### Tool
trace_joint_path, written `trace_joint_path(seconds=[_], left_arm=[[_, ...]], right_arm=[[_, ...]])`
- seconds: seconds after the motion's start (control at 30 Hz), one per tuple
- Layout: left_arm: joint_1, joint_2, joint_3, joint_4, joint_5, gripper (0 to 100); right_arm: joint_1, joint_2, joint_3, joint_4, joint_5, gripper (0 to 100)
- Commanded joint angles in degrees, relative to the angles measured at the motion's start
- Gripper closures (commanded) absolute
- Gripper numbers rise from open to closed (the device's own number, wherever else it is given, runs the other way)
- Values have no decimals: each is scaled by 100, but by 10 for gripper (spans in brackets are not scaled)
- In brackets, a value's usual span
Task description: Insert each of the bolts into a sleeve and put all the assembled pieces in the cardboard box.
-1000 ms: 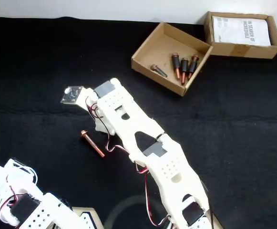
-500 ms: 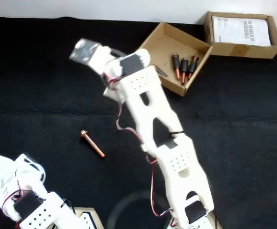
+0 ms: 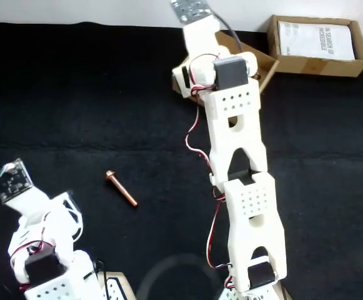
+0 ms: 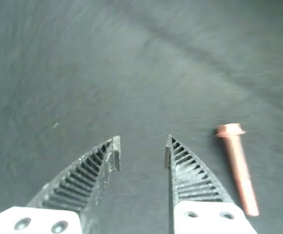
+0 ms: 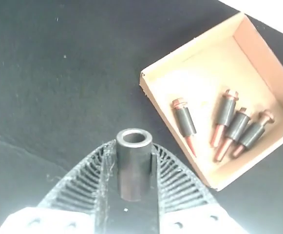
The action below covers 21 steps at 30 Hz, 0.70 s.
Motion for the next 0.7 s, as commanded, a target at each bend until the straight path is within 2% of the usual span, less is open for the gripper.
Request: trace_joint_path(seconds=[0.0, 0.17, 0.37, 0.5, 0.67], left_arm=[[514, 514, -1086, 308, -211, 829], [585, 2730, -3160, 985, -167, 719], [752, 5578, -5675, 2541, 484, 705], [857, 6765, -6220, 2778, 782, 704], [1218, 7477, -6202, 2787, 985, 703]], right_arm=[[40, -426, -295, 66, -396, 992], [57, -505, -426, 75, -501, 992], [57, -1376, -418, 75, -484, 992], [163, -2070, 338, 75, -484, 992], [321, -3160, 1675, 75, -484, 992]])
